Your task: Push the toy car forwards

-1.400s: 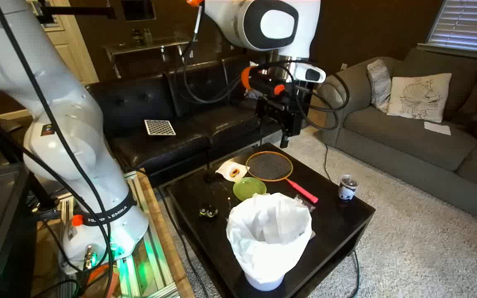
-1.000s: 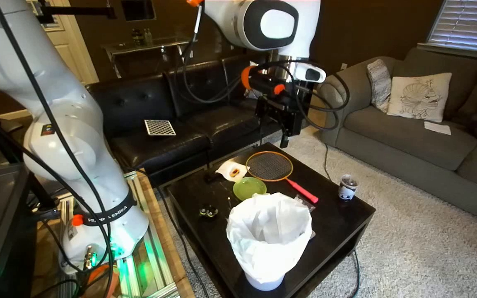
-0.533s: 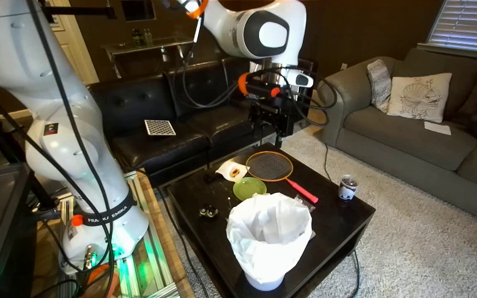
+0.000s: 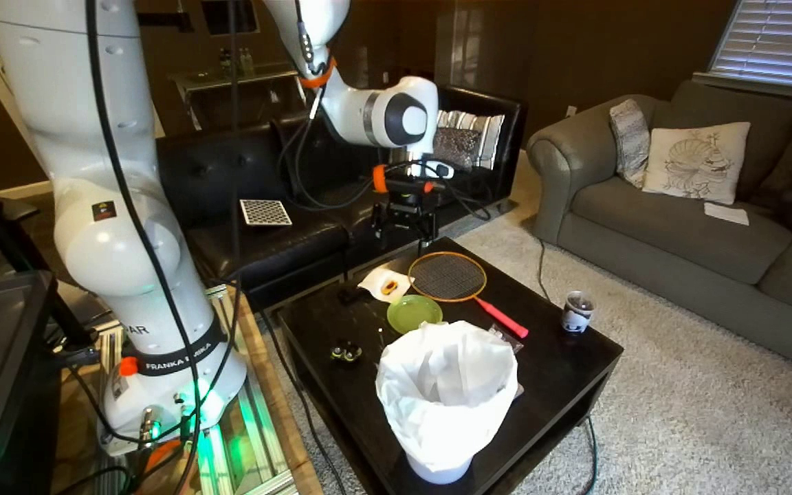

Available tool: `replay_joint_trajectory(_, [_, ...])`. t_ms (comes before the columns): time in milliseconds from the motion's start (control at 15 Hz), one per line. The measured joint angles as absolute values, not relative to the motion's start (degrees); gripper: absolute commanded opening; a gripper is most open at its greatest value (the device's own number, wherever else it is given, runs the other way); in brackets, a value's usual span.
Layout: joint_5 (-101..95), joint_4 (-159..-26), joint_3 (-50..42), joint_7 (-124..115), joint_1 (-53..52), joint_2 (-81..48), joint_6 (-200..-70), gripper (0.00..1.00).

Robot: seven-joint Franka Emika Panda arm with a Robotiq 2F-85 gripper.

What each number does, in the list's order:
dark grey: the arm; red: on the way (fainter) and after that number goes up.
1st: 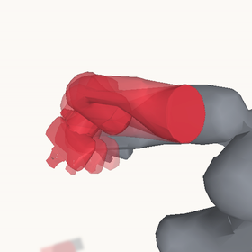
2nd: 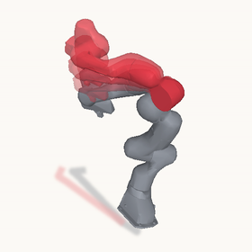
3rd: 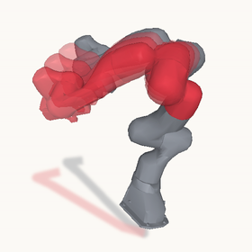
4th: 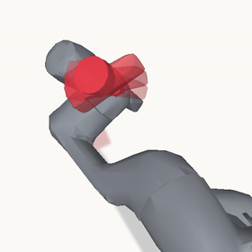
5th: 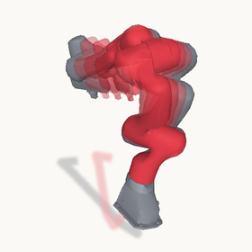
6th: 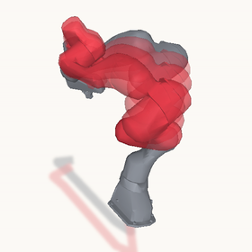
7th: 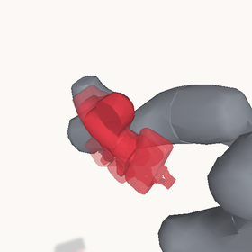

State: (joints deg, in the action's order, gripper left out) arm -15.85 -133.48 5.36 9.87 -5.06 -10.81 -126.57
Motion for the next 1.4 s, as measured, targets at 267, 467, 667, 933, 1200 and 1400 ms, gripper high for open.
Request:
replay_joint_trajectory(267, [-16.3, -133.6, 7.1, 15.9, -6.5, -16.7, -129.2, 1.00])
replay_joint_trajectory(467, [-16.2, -133.3, 7.2, 16.0, -6.5, -17.8, -129.3, 1.00])
replay_joint_trajectory(667, [-16.2, -133.2, 7.1, 16.0, -6.4, -17.5, -129.3, 1.00])
replay_joint_trajectory(933, [-16.2, -133.2, 7.3, 16.1, -6.6, -18.1, -129.2, 1.00])
replay_joint_trajectory(1200, [-15.9, -131.9, 9.9, 16.7, -8.1, -24.1, -130.0, 1.00])
replay_joint_trajectory(1400, [-15.8, -129.1, 12.3, 16.9, -10.4, -33.0, -134.6, 1.00])
